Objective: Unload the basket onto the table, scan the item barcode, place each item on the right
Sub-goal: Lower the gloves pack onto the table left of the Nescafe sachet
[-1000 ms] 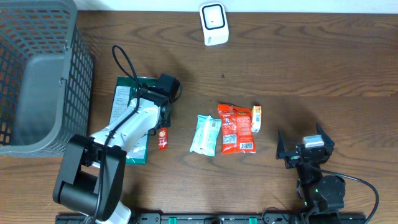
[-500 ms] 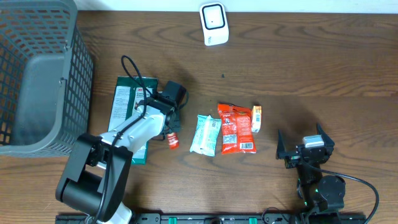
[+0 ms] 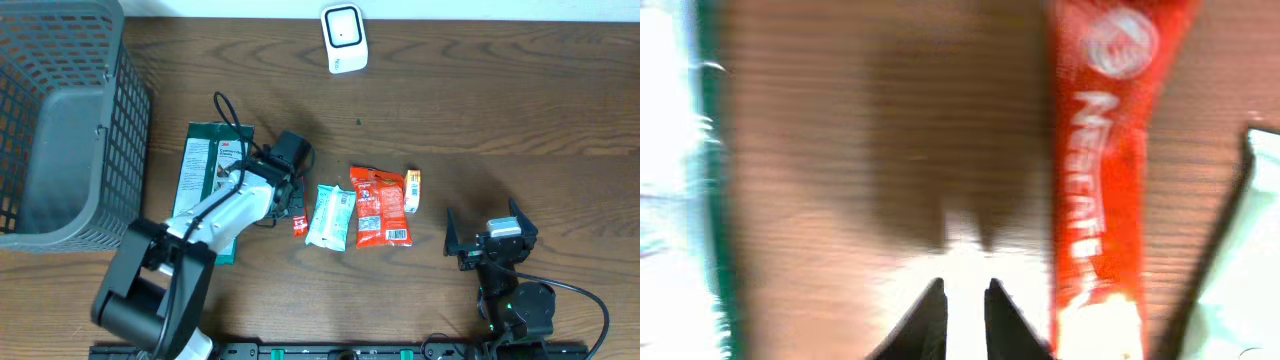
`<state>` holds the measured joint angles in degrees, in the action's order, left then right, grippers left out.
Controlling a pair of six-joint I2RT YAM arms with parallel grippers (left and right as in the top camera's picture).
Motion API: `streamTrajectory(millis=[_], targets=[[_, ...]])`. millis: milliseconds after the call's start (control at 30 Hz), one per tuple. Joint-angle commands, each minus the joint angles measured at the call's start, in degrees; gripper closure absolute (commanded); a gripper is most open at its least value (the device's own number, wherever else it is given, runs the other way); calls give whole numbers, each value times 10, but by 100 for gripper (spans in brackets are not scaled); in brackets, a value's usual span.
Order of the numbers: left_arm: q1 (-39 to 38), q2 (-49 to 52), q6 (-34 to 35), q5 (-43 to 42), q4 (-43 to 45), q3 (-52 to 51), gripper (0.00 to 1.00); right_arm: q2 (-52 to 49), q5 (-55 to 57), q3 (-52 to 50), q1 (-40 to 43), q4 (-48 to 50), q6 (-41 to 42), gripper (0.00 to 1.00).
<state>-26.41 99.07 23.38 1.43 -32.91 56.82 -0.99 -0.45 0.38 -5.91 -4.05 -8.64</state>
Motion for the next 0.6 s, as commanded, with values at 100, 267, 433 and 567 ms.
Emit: streamTrajectory(millis=[100,267,433,567], targets=[[41,-71,-68,113,-29,38,44,2,-3,-1,-2,-2,-6,1],[101,-60,-89,108,-46,31,33,2,-3,-1,-2,-2,-6,1],[142,-28,-146,47,-48,26,31,2,-3,-1,-2,-2,-6,1],[147,1,-164,35,-47,26,30,2,-3,-1,-2,-2,-6,1]])
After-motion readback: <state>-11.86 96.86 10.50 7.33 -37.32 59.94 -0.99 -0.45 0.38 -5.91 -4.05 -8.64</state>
